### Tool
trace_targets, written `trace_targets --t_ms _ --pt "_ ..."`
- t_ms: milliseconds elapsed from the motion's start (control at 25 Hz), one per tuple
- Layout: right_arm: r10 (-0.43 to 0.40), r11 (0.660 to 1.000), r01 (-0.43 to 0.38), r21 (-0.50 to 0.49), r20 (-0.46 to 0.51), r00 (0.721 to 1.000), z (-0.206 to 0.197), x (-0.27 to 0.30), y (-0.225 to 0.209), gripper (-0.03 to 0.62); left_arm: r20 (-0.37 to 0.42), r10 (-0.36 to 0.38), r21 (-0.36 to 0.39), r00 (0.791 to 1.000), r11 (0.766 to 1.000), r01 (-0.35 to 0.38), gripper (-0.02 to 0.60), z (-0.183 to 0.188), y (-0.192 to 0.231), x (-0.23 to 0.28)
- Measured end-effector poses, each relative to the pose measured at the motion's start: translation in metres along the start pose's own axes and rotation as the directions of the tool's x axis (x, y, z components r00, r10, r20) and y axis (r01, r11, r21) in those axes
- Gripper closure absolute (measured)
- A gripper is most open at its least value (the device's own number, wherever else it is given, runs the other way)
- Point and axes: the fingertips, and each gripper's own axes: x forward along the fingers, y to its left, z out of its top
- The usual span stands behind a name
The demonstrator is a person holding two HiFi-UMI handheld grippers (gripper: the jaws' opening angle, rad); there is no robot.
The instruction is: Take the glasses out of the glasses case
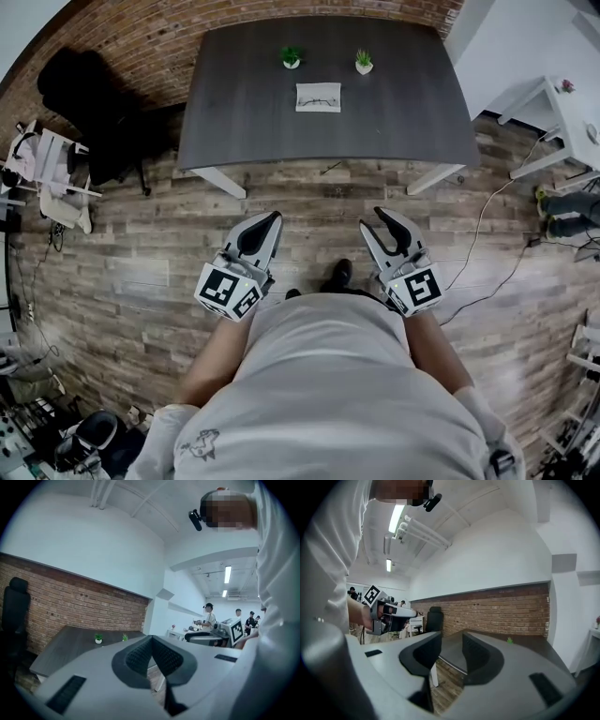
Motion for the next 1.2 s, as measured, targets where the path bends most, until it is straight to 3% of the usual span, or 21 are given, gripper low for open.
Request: trace_targets --t_ms 160,440,1200 --pt "0.002 1.000 -0.002 0.002 -0.011 1.000 -0.006 -0.008 -0.033 0.445 -0.025 -0.003 0.022 1.000 1.000 0.004 0.571 -0.002 -0.011 0.031" --pt "0.005 1.000 -0.005 0.008 -0.019 1.000 -0.016 -0.021 -0.074 0.444 -0.029 -0.005 -0.002 1.000 1.000 0.005 0.571 -0.006 -0.028 0.068" --pt "-0.092 0.996 0.092 0.004 -0.045 0.995 -0.014 -0.020 -0.123 0.444 -0.046 -0.115 -0.001 0.992 0.993 0.115 0.571 -0.005 -0.024 0.135"
